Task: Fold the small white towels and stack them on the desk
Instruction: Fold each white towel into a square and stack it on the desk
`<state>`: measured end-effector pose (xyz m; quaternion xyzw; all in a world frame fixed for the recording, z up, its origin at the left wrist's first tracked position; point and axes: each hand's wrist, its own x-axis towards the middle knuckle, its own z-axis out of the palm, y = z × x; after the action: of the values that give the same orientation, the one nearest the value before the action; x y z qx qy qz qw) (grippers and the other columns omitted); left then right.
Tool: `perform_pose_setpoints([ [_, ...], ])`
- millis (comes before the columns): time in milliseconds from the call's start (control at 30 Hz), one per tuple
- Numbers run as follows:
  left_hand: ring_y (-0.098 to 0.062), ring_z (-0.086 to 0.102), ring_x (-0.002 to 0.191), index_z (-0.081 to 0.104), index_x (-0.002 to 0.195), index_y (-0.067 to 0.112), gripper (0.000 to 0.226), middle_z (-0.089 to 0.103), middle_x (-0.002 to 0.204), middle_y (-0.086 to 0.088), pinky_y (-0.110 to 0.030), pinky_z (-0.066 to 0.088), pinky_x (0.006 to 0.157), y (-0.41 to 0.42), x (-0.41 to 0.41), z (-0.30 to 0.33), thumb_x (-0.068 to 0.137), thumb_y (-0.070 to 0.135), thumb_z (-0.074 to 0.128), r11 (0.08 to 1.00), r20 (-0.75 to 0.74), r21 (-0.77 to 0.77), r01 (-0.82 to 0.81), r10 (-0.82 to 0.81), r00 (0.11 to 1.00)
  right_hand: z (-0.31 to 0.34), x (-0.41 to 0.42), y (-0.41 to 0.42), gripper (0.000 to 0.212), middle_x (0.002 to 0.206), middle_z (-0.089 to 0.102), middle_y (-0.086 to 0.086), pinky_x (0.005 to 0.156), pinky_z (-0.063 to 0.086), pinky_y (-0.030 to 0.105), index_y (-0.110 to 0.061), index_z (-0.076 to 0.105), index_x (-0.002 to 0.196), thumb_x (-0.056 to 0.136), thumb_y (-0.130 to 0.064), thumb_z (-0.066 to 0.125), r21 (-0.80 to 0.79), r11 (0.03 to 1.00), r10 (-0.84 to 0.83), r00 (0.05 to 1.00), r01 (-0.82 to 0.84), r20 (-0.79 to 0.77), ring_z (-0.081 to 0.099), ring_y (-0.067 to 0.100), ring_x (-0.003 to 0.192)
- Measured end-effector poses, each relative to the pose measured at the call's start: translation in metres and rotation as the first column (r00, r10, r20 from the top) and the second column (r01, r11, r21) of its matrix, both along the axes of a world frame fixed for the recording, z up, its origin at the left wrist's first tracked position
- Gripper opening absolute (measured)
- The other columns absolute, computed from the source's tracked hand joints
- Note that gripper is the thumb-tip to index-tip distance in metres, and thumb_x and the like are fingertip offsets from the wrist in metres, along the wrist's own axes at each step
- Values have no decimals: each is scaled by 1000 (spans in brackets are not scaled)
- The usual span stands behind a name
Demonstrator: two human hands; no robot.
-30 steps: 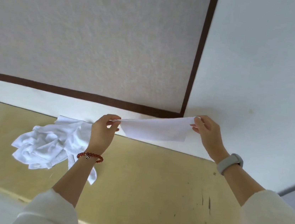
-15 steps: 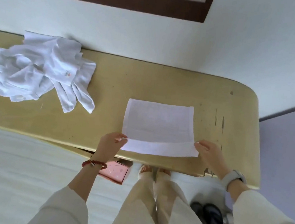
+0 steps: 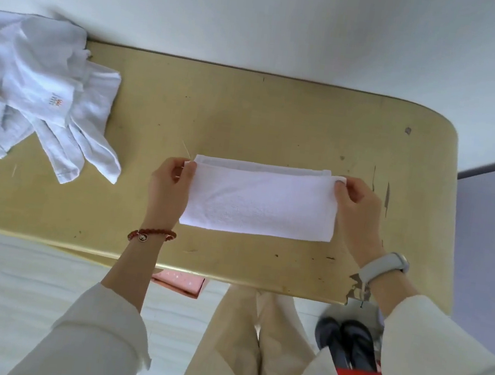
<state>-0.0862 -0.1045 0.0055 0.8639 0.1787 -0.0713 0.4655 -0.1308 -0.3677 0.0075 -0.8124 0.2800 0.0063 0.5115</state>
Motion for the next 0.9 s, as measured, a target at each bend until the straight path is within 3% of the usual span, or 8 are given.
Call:
perform_pose_setpoints([
  [333,2,48,65,60,98,9,18,52,70,15,2,33,54,-9,24,-33,92,23,52,987,14,151,-55,53,998,-33,20,9,15,69,51,-6,52,33,7,-9,60,94,92,-14,45,-253,967,-26,999,16,-38,43,4,58],
  [433,-8,53,70,59,98,12,18,56,73,10,-9,35,57,-11,23,-33,91,27,52,974,4,211,-88,89,996,-35,24,11,17,77,57,0,54,34,18,-5,58,101,91,-13,46,-346,938,-5,999,-10,-40,47,14,64],
  [533,-19,54,85,57,106,14,23,61,97,-1,-25,38,70,-12,23,-32,90,30,53,937,6,336,-93,96,995,-33,25,13,24,101,55,8,63,35,26,-7,52,113,91,-15,49,-427,904,-24,998,-6,-65,51,20,77],
  [600,-24,54,94,58,113,13,26,56,109,-8,-30,40,76,-9,22,-32,89,23,55,921,106,388,-47,6,994,-33,23,14,29,111,52,12,67,37,28,-8,52,117,89,-14,52,-520,854,-14,1000,9,-7,53,25,90],
  [667,-28,51,101,62,113,10,26,55,110,-12,-33,40,84,-8,19,-35,88,15,58,896,200,440,61,-164,966,-34,22,19,26,107,57,13,73,39,32,-9,59,111,86,-11,53,-656,754,133,986,-33,104,54,29,94],
  [733,-30,47,105,66,111,13,25,58,110,-11,-33,36,89,-8,18,-37,88,16,58,875,187,463,144,-255,949,-38,24,29,23,97,62,7,76,36,34,-14,65,102,85,-14,49,-746,660,304,941,-93,151,55,26,90],
  [900,-20,40,102,72,94,20,27,65,101,0,-38,32,90,-9,24,-47,83,31,50,821,243,512,252,-420,874,-52,40,57,18,88,64,-4,79,32,35,-23,68,86,85,-22,50,-779,588,499,856,-219,136,49,17,87],
])
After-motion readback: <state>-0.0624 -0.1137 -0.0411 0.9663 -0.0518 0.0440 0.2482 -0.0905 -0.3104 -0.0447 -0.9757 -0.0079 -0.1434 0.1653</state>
